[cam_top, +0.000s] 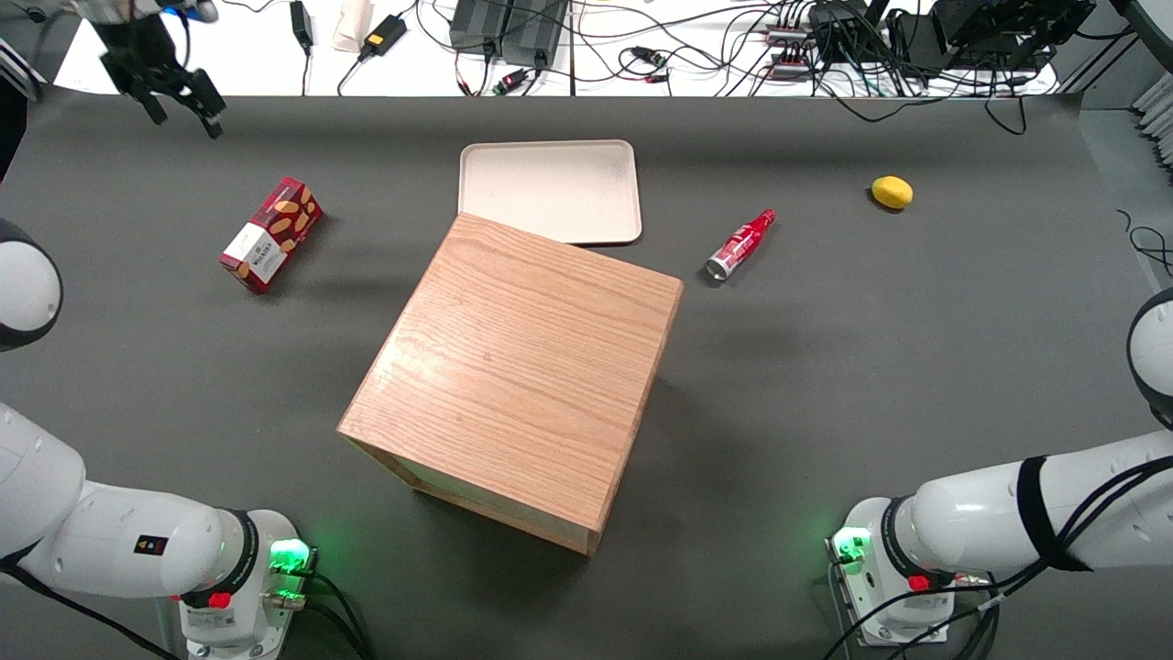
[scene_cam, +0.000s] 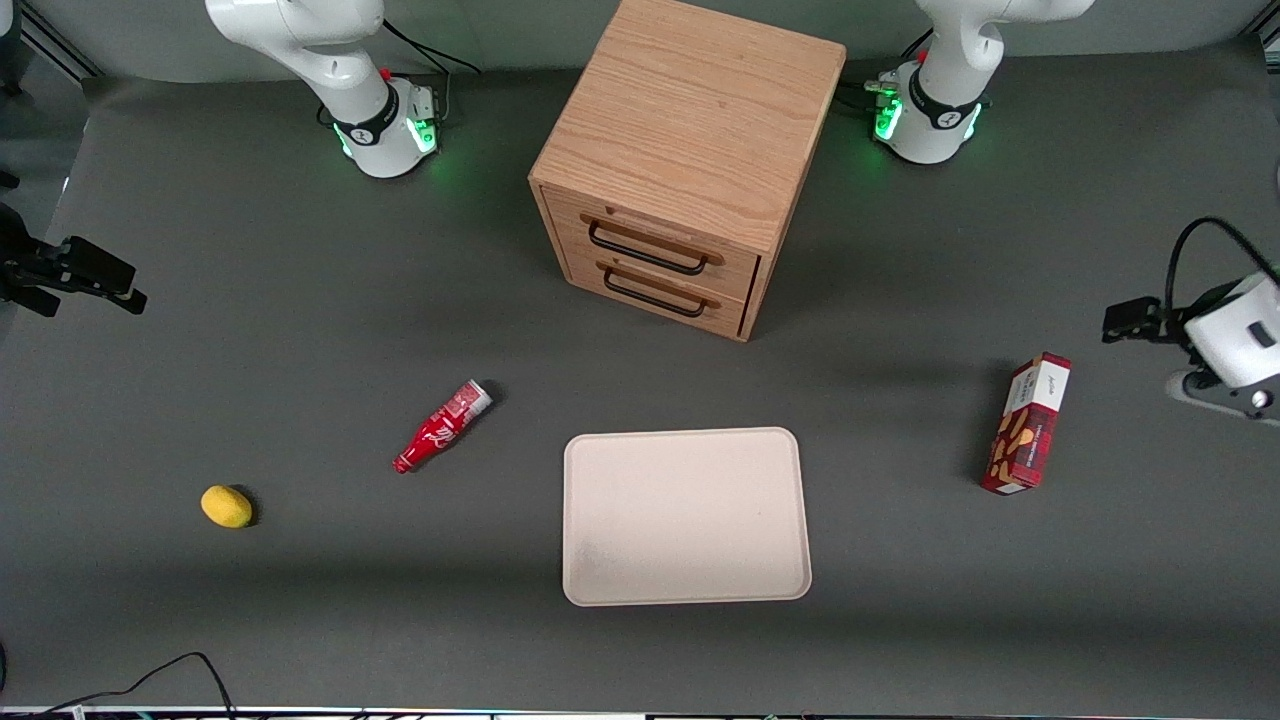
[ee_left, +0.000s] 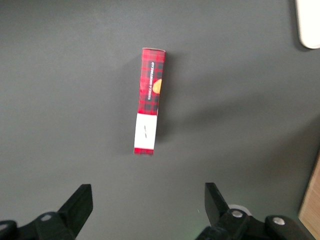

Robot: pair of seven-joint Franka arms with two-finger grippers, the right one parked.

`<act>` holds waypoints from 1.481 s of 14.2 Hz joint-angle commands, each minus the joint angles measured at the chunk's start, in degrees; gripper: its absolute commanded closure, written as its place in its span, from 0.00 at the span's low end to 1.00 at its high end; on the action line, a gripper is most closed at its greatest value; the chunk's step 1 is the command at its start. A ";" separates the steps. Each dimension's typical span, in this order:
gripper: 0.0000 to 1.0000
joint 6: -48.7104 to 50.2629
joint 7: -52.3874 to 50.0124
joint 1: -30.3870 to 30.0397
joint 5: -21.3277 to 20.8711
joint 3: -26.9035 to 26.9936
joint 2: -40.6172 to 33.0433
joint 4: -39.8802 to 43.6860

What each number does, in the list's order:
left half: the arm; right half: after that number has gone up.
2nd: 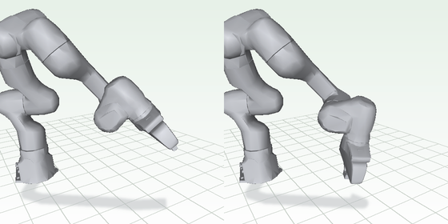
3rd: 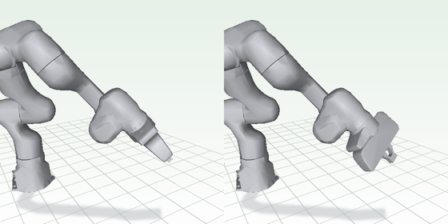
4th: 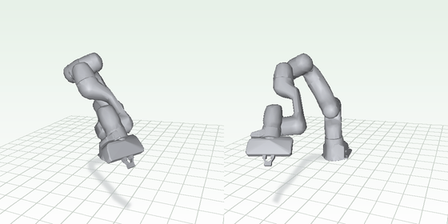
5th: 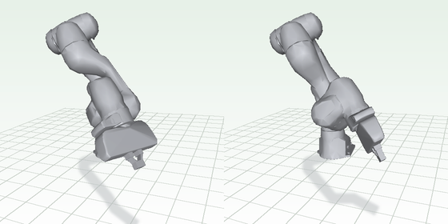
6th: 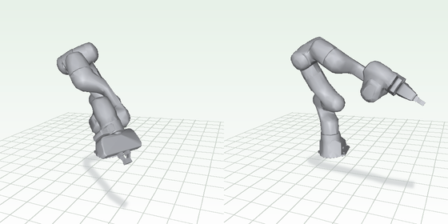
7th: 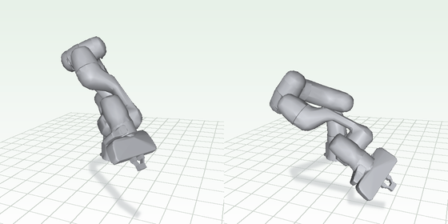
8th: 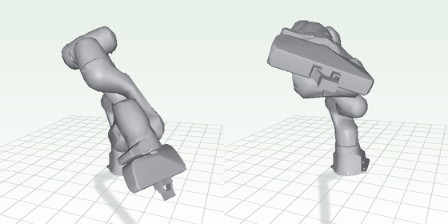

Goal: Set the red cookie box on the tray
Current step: 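Move the left gripper down over the red shortbread box, then close the left gripper on the red shortbread box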

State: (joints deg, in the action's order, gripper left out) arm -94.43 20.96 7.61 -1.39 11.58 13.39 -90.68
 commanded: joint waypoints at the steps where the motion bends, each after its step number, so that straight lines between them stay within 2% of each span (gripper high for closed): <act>1: 0.00 -8.55 0.92 0.30 -0.01 0.98 -1.79 -8.52; 6: 0.00 -24.63 0.92 0.39 0.07 0.99 -1.53 -20.04; 11: 0.00 -39.31 3.28 0.56 -0.01 0.99 0.93 -27.51; 14: 0.00 -43.82 3.47 0.48 0.25 0.99 3.12 -28.67; 17: 0.00 -47.94 4.26 0.56 3.15 0.99 5.67 -29.37; 21: 0.00 -53.31 4.35 0.56 3.33 0.81 8.66 -29.99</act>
State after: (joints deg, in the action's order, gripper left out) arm -145.20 23.92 7.64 0.86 12.10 21.26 -119.89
